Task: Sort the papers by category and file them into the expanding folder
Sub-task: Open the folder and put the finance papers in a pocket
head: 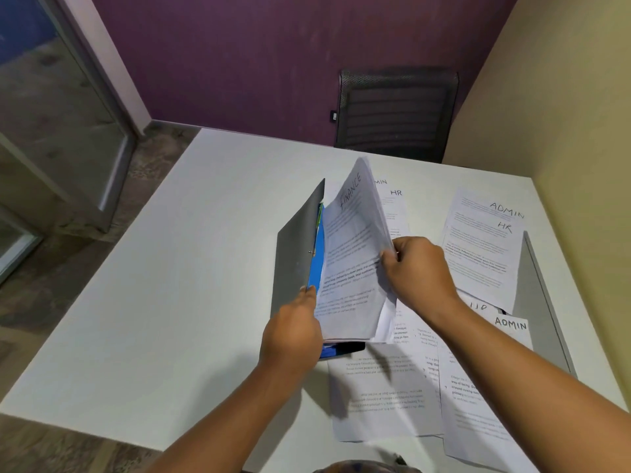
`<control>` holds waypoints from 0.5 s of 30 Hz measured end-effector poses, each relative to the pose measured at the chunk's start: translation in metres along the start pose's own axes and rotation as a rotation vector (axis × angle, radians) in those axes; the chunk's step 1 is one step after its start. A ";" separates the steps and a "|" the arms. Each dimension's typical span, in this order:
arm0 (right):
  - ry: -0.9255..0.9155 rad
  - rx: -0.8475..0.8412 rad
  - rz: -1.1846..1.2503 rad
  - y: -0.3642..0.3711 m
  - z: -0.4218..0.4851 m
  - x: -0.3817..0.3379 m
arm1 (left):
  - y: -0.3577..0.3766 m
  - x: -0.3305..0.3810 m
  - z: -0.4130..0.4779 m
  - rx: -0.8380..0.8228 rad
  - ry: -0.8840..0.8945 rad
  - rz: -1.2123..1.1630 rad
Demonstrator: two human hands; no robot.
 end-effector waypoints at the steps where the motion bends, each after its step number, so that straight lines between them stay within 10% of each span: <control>1: -0.004 0.000 -0.010 0.005 0.000 -0.001 | 0.000 0.002 -0.001 -0.001 -0.005 -0.008; 15: 0.008 -0.087 -0.130 0.050 -0.010 -0.013 | 0.019 0.003 -0.013 0.084 0.055 -0.146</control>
Point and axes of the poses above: each hand's wrist, its own z-axis towards the middle knuckle, its own y-axis out of the palm, x = y × z, the point moved 3 cm from there along z, towards the middle knuckle, and after that the axes turned 15 degrees about y, right-handed, at the moved point
